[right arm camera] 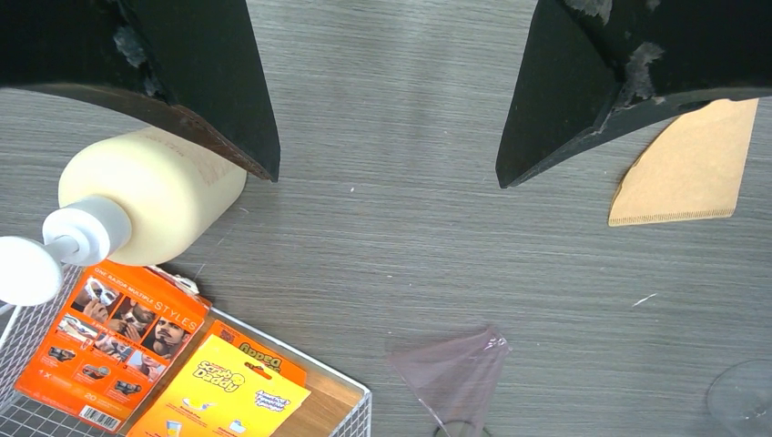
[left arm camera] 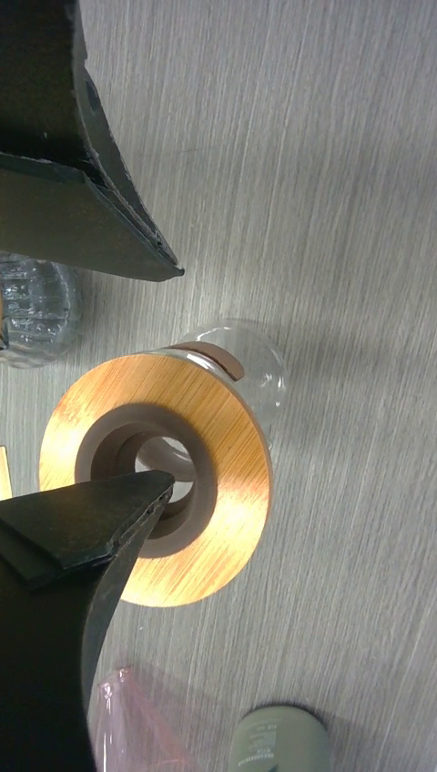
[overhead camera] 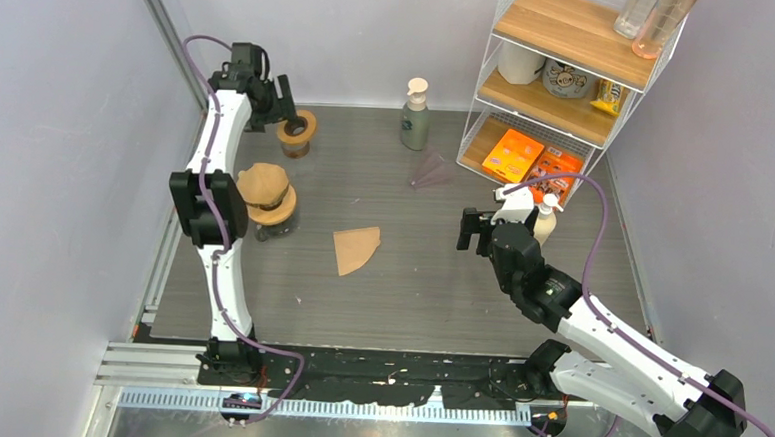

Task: Place the coffee filter in the dripper
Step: Place the dripper holder onto the coffee server.

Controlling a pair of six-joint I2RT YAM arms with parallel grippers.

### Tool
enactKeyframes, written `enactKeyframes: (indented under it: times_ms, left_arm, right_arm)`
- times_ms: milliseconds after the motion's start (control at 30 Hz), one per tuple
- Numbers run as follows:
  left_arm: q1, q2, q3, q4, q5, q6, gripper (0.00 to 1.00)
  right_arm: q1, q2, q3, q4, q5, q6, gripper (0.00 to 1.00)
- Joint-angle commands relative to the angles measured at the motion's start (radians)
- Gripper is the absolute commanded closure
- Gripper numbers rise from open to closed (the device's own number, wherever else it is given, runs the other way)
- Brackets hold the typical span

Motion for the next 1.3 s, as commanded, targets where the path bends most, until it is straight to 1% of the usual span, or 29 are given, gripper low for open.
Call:
enactKeyframes:
  times_ms: [0,200,267,367,433,733,800,933,1033,1100,1133,1267]
  left_arm:
    - [0.002,0.022,0.041,-0.009,-0.032,0.025,0.18]
    - [0.002,0.052,0.055,-0.017,-0.026,0.026,0.21]
    - [0.002,0.06,0.063,-0.023,-0.026,0.024,0.26]
    - [0.002,0.06,0.067,-0.018,-0.028,0.023,0.36]
    - [0.002,0.057,0.068,-0.018,-0.029,0.021,0.41]
    - [0.002,0.029,0.065,-0.021,-0.028,0.021,0.41]
    - [0.002,0.016,0.066,-0.019,-0.031,0.023,0.39]
    - [0.002,-0.039,0.075,-0.016,-0.037,0.02,0.3]
    - [0.001,-0.122,0.059,-0.005,-0.029,0.018,0.16]
    - [-0.004,-0.183,0.024,0.012,-0.016,0.021,0.02]
    - [-0.003,-0.217,0.0,0.019,-0.01,0.024,0.01]
    - [-0.07,-0.363,-0.15,0.073,-0.01,0.046,0.0]
  right_arm:
    - [-0.003,-0.013,0.005,0.019,0.031,0.005,0.04]
    - [-0.003,-0.005,0.004,0.019,0.033,0.006,0.05]
    - [-0.003,-0.004,0.003,0.019,0.032,0.006,0.04]
    - [-0.003,-0.002,0.003,0.019,0.037,0.007,0.04]
    - [-0.004,-0.001,0.003,0.018,0.038,0.007,0.05]
    - [-0.003,0.007,0.004,0.019,0.036,0.006,0.05]
    - [-0.003,0.007,0.003,0.019,0.036,0.007,0.04]
    - [-0.003,0.011,0.005,0.019,0.036,0.006,0.05]
    - [-0.003,0.007,0.006,0.019,0.03,0.006,0.05]
    - [-0.003,0.002,0.004,0.018,0.026,0.006,0.05]
    - [-0.003,0.001,0.003,0.017,0.022,0.006,0.05]
    - [-0.003,-0.007,0.002,0.018,-0.006,-0.002,0.05]
